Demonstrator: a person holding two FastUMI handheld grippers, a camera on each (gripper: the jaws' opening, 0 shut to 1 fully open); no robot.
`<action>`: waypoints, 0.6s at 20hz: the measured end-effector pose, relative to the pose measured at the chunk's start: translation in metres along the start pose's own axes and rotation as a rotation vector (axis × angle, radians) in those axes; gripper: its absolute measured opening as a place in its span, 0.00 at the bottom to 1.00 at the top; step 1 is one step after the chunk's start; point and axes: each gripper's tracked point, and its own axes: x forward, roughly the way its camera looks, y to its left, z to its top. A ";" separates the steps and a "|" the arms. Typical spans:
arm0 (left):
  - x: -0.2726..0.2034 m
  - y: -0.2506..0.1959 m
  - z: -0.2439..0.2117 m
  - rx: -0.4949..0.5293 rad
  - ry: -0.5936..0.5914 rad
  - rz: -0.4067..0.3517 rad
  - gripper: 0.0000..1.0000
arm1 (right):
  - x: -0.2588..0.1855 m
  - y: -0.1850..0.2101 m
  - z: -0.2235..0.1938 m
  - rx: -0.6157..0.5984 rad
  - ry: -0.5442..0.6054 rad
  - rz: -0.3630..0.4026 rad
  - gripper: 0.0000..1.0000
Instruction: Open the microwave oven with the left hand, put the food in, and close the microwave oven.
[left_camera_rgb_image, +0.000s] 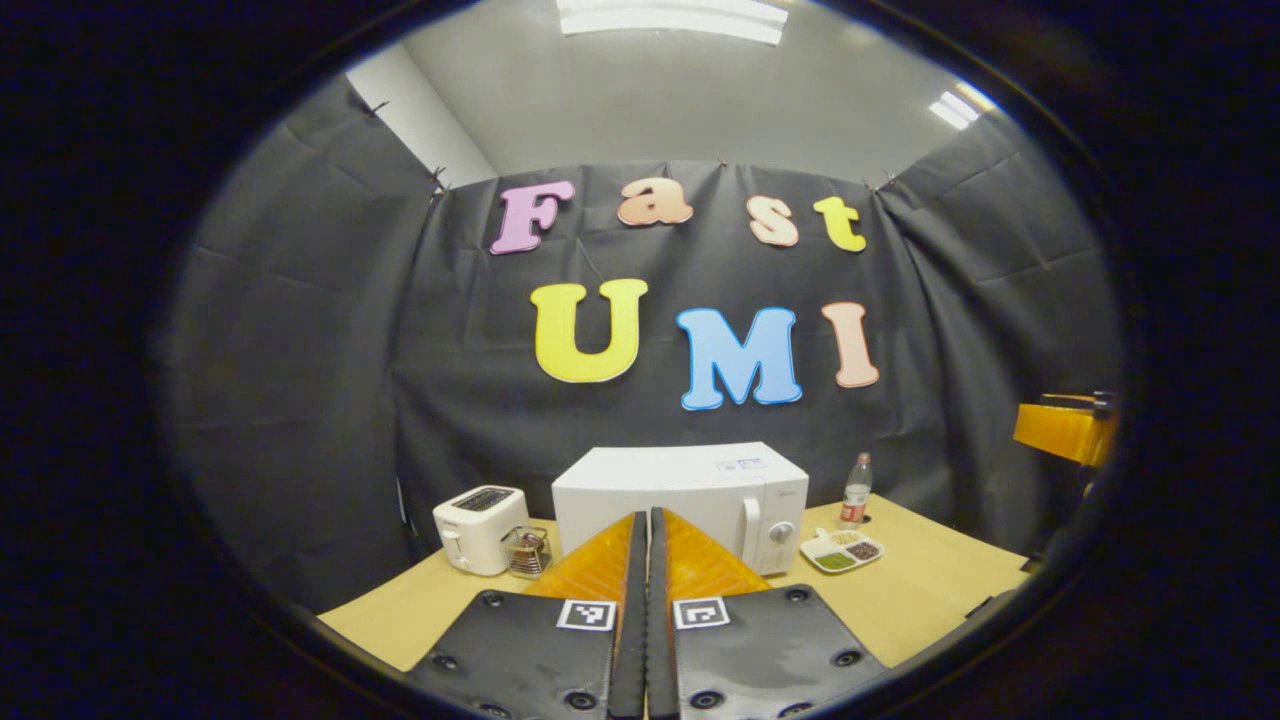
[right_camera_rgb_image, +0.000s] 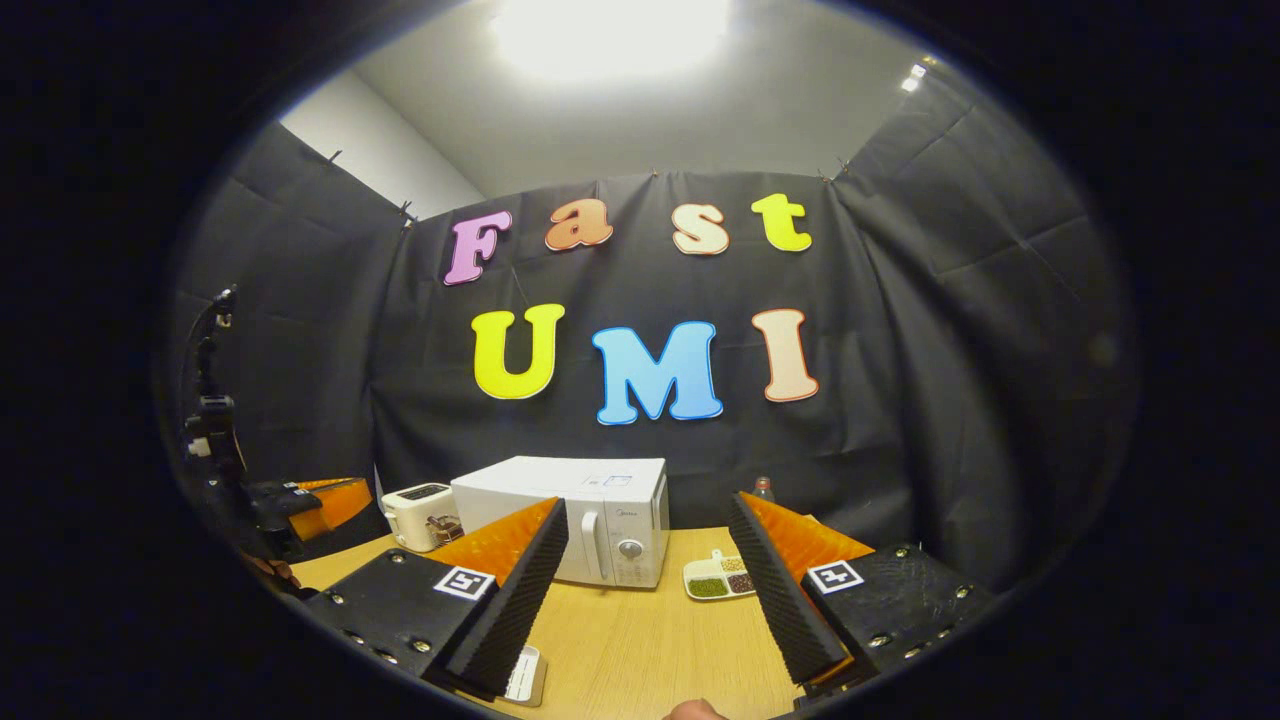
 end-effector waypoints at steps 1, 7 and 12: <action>-0.007 0.004 0.003 0.012 -0.003 -0.002 0.07 | 0.001 0.003 -0.001 0.005 0.003 -0.001 0.98; -0.030 0.027 0.004 0.006 -0.013 0.010 0.56 | 0.002 0.029 0.001 0.022 0.000 0.005 0.98; -0.044 0.046 0.004 -0.001 -0.034 0.034 1.00 | 0.001 0.048 0.004 0.000 -0.005 0.019 0.98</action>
